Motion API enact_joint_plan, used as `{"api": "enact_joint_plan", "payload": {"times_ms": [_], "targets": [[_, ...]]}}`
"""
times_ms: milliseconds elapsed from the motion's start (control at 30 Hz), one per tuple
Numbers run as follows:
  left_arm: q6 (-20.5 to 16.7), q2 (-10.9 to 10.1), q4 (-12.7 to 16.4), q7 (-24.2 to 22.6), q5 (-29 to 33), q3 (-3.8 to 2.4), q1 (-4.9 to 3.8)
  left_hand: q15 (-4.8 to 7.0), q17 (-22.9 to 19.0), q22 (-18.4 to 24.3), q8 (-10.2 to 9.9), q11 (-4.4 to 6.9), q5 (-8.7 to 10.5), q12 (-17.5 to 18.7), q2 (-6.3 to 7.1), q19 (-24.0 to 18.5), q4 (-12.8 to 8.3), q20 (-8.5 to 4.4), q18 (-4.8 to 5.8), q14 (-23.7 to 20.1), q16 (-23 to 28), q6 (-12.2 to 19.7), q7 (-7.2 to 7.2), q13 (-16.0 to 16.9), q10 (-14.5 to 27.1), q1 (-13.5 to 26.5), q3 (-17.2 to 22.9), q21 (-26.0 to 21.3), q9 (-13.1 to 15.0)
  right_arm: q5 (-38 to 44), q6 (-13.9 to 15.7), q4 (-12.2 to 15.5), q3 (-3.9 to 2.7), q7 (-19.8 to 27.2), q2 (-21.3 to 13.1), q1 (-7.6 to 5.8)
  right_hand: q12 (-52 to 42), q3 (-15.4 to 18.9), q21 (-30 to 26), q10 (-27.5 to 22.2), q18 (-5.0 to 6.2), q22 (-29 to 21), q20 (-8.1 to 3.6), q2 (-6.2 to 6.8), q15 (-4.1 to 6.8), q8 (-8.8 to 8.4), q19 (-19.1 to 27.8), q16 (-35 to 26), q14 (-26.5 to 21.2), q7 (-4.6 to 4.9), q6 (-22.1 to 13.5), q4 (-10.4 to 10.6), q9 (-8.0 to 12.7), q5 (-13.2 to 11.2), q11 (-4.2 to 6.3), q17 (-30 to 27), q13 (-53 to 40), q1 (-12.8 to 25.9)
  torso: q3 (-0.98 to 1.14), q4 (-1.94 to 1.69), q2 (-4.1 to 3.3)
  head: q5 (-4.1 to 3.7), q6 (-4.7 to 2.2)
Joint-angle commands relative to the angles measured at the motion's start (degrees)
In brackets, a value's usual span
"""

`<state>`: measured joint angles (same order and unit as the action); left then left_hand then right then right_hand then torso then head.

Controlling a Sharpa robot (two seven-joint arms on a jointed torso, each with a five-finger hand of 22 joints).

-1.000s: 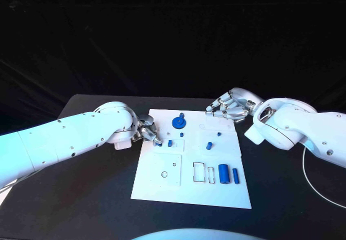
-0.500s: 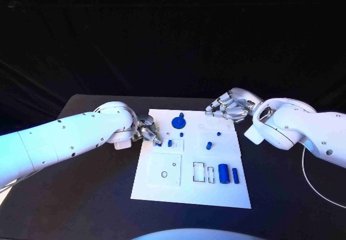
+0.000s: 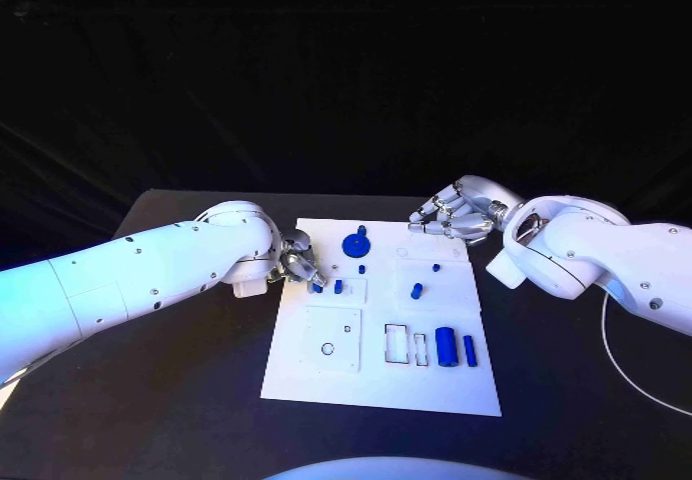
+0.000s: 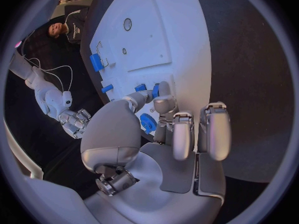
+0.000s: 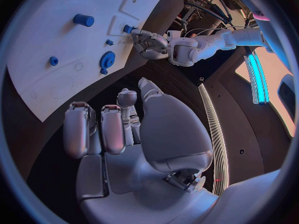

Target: Assemble the parts on the task board

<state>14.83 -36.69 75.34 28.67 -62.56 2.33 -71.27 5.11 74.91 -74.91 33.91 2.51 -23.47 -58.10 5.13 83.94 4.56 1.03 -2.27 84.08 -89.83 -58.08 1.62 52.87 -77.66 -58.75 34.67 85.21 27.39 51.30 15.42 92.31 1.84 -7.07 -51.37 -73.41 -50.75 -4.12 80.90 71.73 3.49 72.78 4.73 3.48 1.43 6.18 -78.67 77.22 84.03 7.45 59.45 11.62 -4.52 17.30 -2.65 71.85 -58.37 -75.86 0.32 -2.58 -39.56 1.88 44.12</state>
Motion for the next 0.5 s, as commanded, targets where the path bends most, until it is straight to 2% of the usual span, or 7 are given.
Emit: {"api": "enact_joint_plan", "payload": {"times_ms": [33,333,500], "targets": [[3.6,0.4,-0.3,3.4,0.9,0.53,0.62,0.5,15.1,-10.7,-0.5,-0.06,-0.01,-0.3,-0.69,4.2,-4.8,-0.34,0.93,5.9,-0.2,-0.3,0.03,0.1,-0.3,0.1,4.3,-0.2,-0.3,0.2,-0.7,0.1,0.0,0.4,0.0,0.04,-0.1,0.5,-0.3,-0.2,0.53,-0.1,-0.17,-0.2,0.4,0.17,0.3,-0.3,2.4,-0.21,0.1,0.0,-0.1,0.2,0.35,-0.1,0.0,-0.3,0.01,-0.06,0.02,-0.19,0.12],[4.2,0.7,-0.5,5.1,0.9,0.61,0.61,0.57,15.1,-11.1,-0.7,0.06,0.1,-0.4,-0.92,4.3,-3.7,-0.4,1.04,5.9,-0.2,-0.7,-0.16,0.4,-0.4,1.3,1.8,0.2,-0.5,0.2,-0.7,0.2,0.0,0.4,-0.1,0.04,-0.1,0.5,-0.3,-0.2,0.53,-0.1,-0.17,-0.2,0.4,0.17,0.3,-0.3,2.4,-0.21,0.1,0.0,-0.1,0.2,0.35,-0.1,0.0,-0.3,-0.02,-0.09,0.02,-0.24,0.18],[3.7,0.8,-0.6,5.6,0.8,0.61,0.61,0.64,15.1,-11.3,-0.9,0.15,0.13,-0.5,-1.09,4.4,-2.6,-0.46,1.08,5.9,-0.2,-1.0,-0.28,0.7,-0.5,2.2,-0.9,0.3,-0.8,0.2,-0.7,0.2,0.0,0.4,-0.1,0.04,0.1,0.6,-0.3,-0.3,0.55,-0.2,-0.18,-0.24,0.4,0.16,0.3,-0.4,2.4,-0.19,0.1,0.1,-0.1,0.3,0.33,-0.2,0.1,-0.3,-0.03,-0.15,-0.01,-0.27,0.15]]}}
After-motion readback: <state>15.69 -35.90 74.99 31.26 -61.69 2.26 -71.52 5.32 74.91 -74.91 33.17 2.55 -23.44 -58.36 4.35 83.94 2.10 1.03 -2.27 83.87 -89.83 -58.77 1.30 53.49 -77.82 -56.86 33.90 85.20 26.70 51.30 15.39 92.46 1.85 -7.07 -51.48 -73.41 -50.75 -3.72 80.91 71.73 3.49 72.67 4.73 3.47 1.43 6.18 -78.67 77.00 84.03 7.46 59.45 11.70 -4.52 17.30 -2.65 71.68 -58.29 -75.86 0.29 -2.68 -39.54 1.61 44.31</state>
